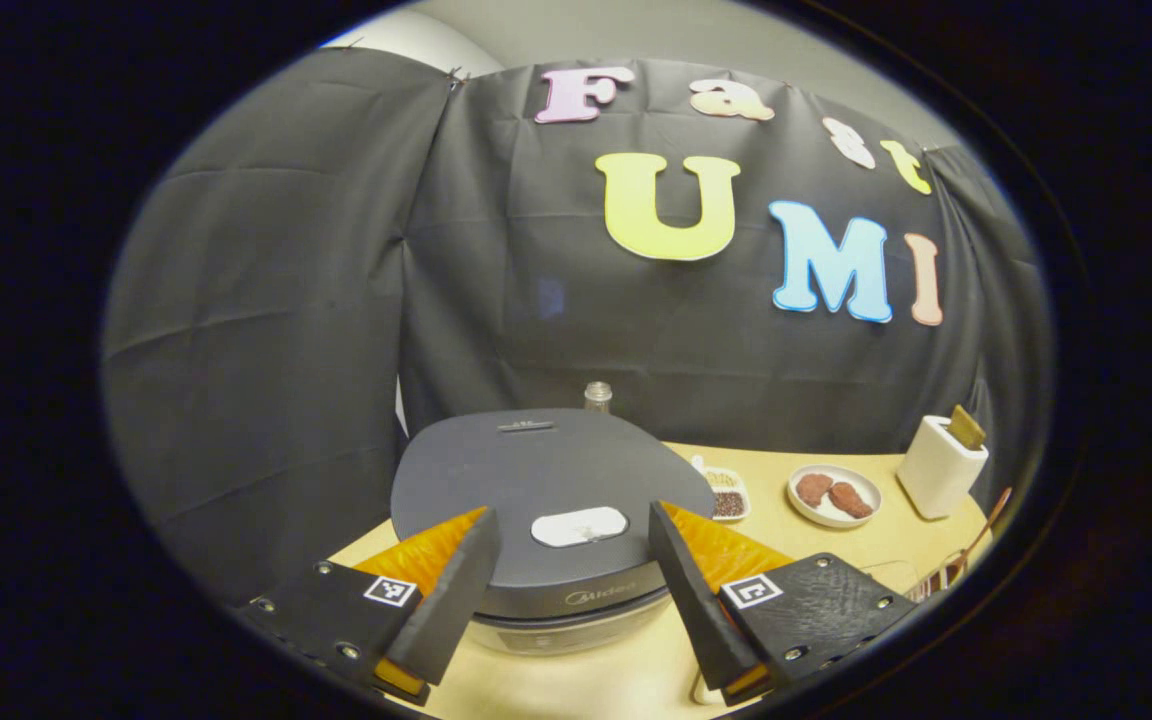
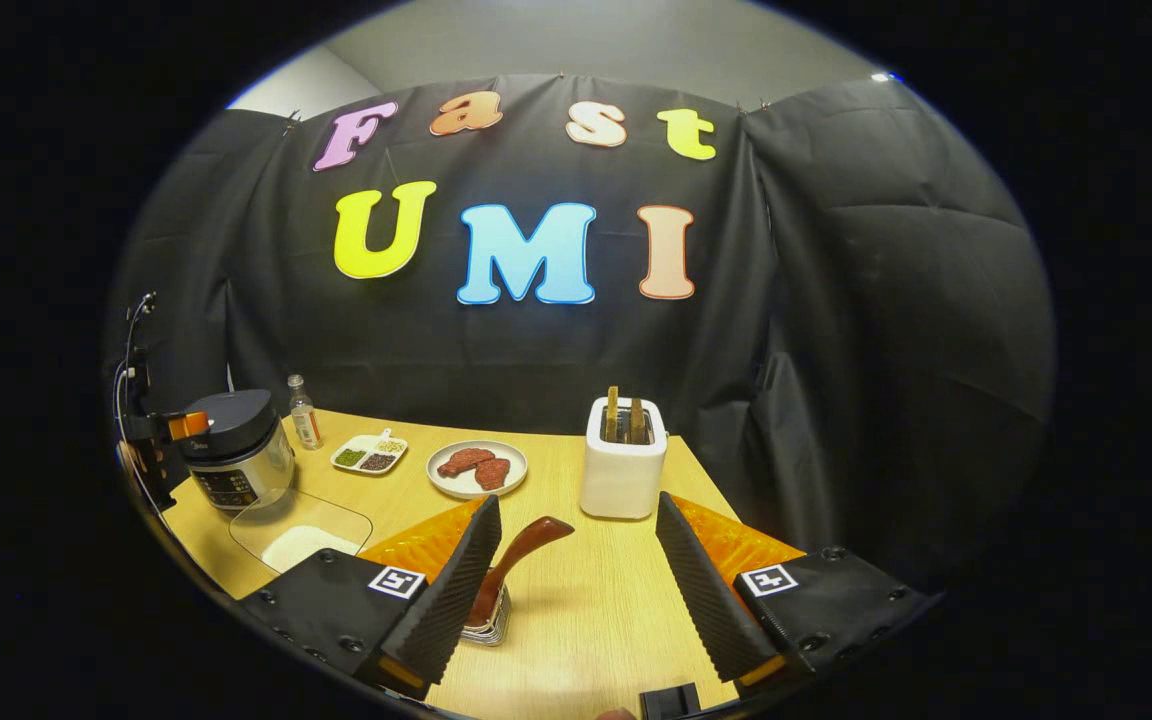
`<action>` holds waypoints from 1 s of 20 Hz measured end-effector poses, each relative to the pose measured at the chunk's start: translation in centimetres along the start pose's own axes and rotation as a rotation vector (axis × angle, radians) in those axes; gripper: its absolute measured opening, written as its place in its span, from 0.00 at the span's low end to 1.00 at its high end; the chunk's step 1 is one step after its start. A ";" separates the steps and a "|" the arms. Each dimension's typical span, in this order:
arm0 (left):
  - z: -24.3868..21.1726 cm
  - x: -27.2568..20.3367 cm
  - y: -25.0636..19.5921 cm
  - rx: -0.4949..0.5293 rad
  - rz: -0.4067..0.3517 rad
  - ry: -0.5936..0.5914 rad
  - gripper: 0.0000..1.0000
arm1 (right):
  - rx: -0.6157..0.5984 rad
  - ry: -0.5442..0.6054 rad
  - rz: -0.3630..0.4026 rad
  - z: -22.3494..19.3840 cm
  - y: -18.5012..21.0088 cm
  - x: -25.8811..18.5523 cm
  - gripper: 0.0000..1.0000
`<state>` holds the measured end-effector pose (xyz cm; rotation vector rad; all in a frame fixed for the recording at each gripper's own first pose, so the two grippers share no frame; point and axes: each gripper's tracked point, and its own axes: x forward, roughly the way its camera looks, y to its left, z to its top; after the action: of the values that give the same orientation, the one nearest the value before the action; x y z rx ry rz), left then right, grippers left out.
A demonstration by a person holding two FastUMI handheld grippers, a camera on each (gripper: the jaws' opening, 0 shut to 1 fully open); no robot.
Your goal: Close the left gripper, press the button to open the rice cooker; take a wooden spoon from the chopstick holder with the right hand, scoop a spoonful of rice and pour it into the rice cooker, then put the wooden spoon back into the chopstick holder.
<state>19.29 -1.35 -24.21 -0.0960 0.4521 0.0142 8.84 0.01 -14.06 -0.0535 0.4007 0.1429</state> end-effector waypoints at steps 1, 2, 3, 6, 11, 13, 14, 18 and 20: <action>0.2 0.2 -0.1 0.011 0.002 -0.018 0.91 | 0.001 0.000 0.000 -0.1 0.0 0.0 0.99; -0.2 0.1 0.0 0.022 0.010 -0.009 0.95 | 0.000 0.002 0.000 -0.1 -0.1 -0.1 0.99; -0.5 0.0 0.0 0.039 0.014 -0.009 0.95 | 0.000 0.003 0.000 -0.2 -0.2 0.0 0.99; -1.9 -0.4 -0.1 0.041 0.004 0.002 0.93 | 0.009 -0.009 0.002 0.1 -0.1 -0.2 0.99; 1.3 -1.8 -0.8 0.056 -0.012 -0.073 0.90 | 0.028 -0.049 0.050 1.4 0.5 -0.7 0.99; 5.0 -4.0 -1.3 0.018 -0.005 -0.152 0.89 | 0.025 -0.083 0.072 2.5 0.9 -1.3 0.99; 6.1 -5.8 -1.8 0.006 -0.011 -0.177 0.92 | 0.035 -0.096 0.089 2.8 1.2 -1.6 0.99; 10.1 -12.7 -2.9 0.030 -0.024 -0.278 0.95 | 0.010 -0.167 0.144 4.1 3.1 -3.6 0.99; 11.4 -16.0 -3.4 0.030 -0.043 -0.311 0.89 | -0.002 -0.195 0.153 4.9 4.1 -4.6 0.99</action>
<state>9.97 -3.48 -6.72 -0.0728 0.1395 -0.0202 5.94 3.86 -7.87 -0.0101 0.2096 0.2974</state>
